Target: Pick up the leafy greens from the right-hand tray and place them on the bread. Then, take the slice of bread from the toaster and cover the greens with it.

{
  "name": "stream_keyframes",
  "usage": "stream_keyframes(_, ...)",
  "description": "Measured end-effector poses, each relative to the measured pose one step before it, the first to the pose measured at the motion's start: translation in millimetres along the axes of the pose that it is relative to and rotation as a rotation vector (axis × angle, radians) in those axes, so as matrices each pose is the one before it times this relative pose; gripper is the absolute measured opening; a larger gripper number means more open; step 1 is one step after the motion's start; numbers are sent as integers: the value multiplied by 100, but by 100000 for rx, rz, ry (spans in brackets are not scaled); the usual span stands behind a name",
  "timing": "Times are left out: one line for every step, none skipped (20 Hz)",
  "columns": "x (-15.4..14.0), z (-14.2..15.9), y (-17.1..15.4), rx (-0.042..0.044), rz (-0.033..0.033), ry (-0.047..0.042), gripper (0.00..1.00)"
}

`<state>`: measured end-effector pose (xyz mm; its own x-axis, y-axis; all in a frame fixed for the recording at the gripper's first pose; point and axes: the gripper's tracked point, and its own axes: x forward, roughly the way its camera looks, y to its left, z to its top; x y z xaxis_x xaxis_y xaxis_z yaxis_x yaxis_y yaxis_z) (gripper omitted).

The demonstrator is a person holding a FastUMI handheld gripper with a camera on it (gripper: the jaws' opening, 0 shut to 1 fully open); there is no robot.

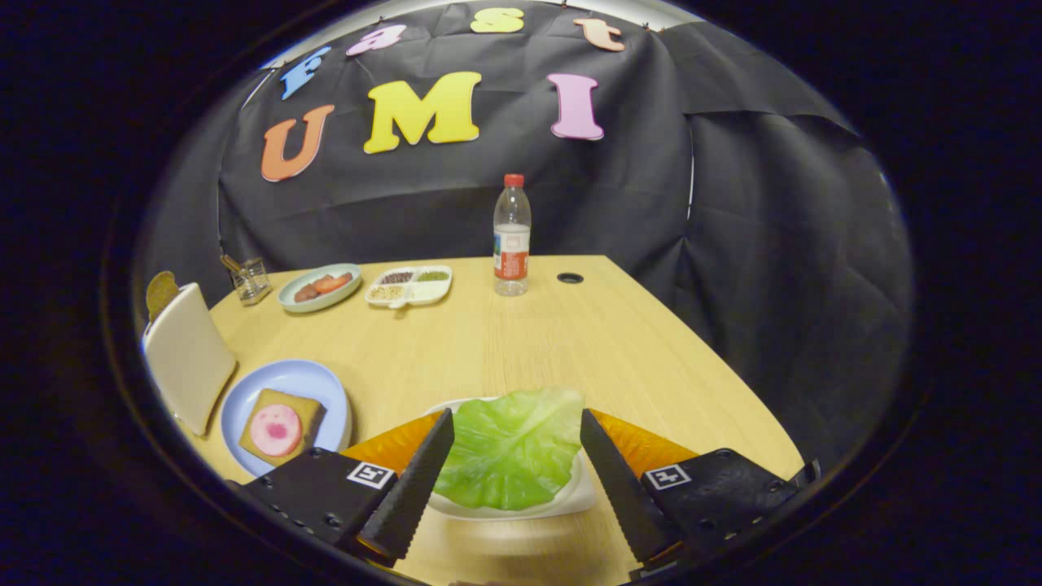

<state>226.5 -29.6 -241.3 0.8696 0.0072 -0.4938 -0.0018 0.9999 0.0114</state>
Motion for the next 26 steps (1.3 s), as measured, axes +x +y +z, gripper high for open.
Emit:
stream_keyframes(624,-944,-100,952,186,3538,95)
stream_keyframes(478,-563,316,1746,1626,1396,96)
stream_keyframes(325,-527,412,1160,1651,1895,94)
stream_keyframes(270,-423,154,-502,1019,435,93)
stream_keyframes(279,-281,-96,-1961,-748,680,91)
stream_keyframes(468,-728,-155,-2600,-1406,1709,91)
stream_keyframes(108,-365,166,-1399,372,1257,91)
stream_keyframes(-87,558,133,258,203,-1523,91)
stream_keyframes(213,-192,185,871,1175,1686,86)
stream_keyframes(90,-237,207,1635,1584,427,82)
stream_keyframes(87,67,-93,1091,537,-429,73)
stream_keyframes(4,102,51,-72,306,-437,71)
stream_keyframes(14,-28,459,744,1782,-107,60)
stream_keyframes(-134,-108,44,742,303,-180,47)
stream_keyframes(-150,101,158,739,767,-162,34)
stream_keyframes(-243,11,-167,1430,-787,-24,21)
stream_keyframes(-78,212,-355,403,-2102,-517,8)
stream_keyframes(-360,128,-164,1126,-1138,-784,8)
stream_keyframes(-582,409,194,2313,1209,-1377,1)
stream_keyframes(-606,539,262,1977,1528,-1347,1)
stream_keyframes(-705,493,341,1346,1640,-981,1)
stream_keyframes(-828,376,464,683,1453,-1064,1)
stream_keyframes(-718,615,481,-301,1225,-1180,1)
stream_keyframes(-774,568,388,-828,225,-1649,1)
stream_keyframes(-667,672,484,-760,261,-1632,1)
stream_keyframes(-578,415,792,-577,907,-1119,1)
